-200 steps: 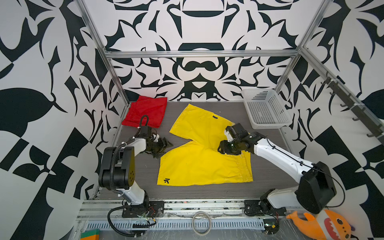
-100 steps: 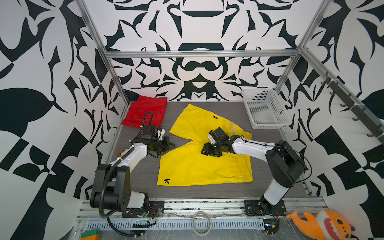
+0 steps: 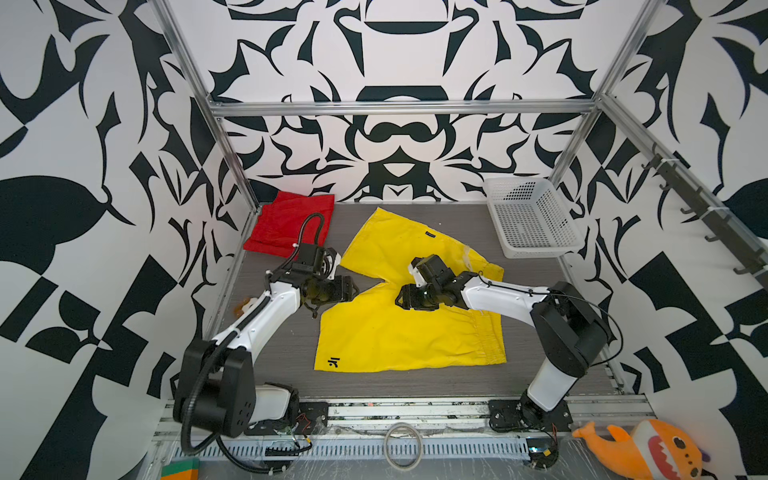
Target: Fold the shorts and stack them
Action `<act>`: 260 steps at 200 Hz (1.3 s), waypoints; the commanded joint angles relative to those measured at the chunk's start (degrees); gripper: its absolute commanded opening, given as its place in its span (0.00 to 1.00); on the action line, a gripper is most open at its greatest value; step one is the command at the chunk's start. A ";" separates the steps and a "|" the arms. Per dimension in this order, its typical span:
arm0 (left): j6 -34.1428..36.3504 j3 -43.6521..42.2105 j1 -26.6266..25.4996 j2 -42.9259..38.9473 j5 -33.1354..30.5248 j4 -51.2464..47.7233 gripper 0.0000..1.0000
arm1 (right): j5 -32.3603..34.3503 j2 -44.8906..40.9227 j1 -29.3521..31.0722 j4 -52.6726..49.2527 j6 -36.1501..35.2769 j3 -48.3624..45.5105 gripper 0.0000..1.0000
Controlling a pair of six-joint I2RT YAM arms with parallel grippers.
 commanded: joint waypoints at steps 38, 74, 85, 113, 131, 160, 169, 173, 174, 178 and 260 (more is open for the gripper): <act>30.03 15.67 -1.14 17.39 0.33 -15.67 0.80 | 0.40 -4.57 0.00 2.58 -2.53 -2.50 0.62; 38.36 21.44 -1.91 25.90 -3.23 -20.24 0.81 | -2.24 -4.19 -1.00 7.39 0.98 -5.81 0.62; 39.75 21.69 -1.92 27.73 -2.32 -19.97 0.80 | -2.47 -3.99 -1.23 7.63 1.17 -6.28 0.62; 40.37 21.82 -2.06 31.85 -3.47 -18.21 0.76 | -4.09 -3.19 -2.60 10.70 3.54 -8.52 0.62; 40.07 22.50 -2.58 33.25 -2.85 -19.32 0.65 | -5.36 -2.43 -3.93 12.55 5.65 -9.86 0.62; 38.81 21.04 -5.90 29.27 -5.35 -18.63 0.24 | -5.78 -1.06 -5.16 14.80 8.27 -11.19 0.61; 37.45 21.22 -7.61 27.40 -7.62 -19.05 0.13 | -5.92 -0.62 -5.36 15.35 8.83 -11.39 0.61; 36.56 21.31 -8.48 26.57 -9.02 -19.22 0.10 | -5.96 -0.51 -5.37 15.70 9.21 -11.36 0.61; 36.09 21.37 -8.67 26.35 -9.37 -19.22 0.10 | -5.98 -0.48 -5.42 15.75 9.26 -11.39 0.61; 35.04 21.56 -9.59 25.54 -10.79 -19.37 0.07 | -6.09 -0.33 -5.46 16.06 9.49 -11.41 0.61; 19.70 15.38 -33.64 20.42 -15.42 -16.90 0.16 | -8.61 -1.20 -8.36 21.07 12.38 -13.60 0.60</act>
